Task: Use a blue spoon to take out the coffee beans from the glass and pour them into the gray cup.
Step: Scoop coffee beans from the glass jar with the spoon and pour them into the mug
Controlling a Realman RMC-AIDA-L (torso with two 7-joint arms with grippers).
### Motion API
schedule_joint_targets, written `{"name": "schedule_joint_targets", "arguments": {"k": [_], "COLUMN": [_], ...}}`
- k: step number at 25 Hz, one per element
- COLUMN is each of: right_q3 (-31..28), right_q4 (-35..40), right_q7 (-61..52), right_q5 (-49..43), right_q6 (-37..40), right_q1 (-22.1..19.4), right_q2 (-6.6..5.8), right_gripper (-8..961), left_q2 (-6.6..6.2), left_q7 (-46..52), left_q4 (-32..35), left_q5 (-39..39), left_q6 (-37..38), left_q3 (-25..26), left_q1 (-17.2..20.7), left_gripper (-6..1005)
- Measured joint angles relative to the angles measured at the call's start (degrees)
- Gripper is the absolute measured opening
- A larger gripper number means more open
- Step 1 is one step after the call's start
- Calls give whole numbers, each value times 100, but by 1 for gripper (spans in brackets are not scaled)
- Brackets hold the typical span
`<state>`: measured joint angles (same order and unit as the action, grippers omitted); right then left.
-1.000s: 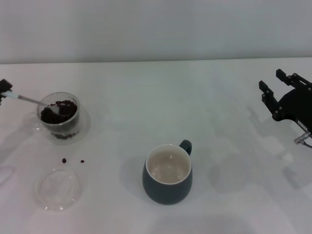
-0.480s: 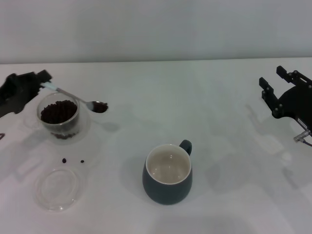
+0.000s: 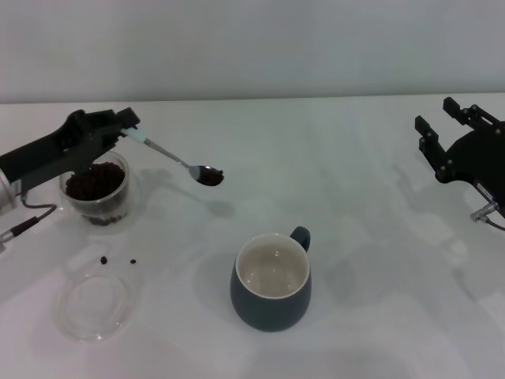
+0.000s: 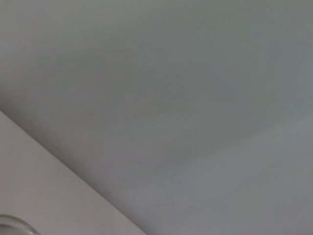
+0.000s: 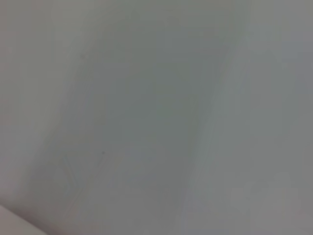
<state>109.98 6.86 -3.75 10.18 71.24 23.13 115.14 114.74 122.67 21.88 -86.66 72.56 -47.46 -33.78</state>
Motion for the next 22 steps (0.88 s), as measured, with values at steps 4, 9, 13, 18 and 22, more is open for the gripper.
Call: {"name": "schedule_joint_targets", "arguments": {"k": [4,9,13,18,22], "right_q3": [-60,-138,-162,-224,-235], "right_q4": [54,61,61,61,61], "right_q7": [4,17,4,-5,-7], "right_q5": [8,11,11,11,11], "right_q6": [-4,-8,-11,-18,-38], "right_q1": [4,10,10,-15,-40], "right_q2": [0,0,0,0,0], "right_gripper": [463,463,463,463,463], "left_q2": [43,122,161,221,266], "left_q7": [12,12,13,16,17], "left_q4": [2,20,18,14,31], "left_q5": [0,0,-1,-17,-52], "left_q6": [-3,-5,-6,9,39], "left_q3": [-121,-285,-365,-514,-619], "left_q1": [-85,-149,-167,-171,-173], "left_gripper": [130,131,131,131,131]}}
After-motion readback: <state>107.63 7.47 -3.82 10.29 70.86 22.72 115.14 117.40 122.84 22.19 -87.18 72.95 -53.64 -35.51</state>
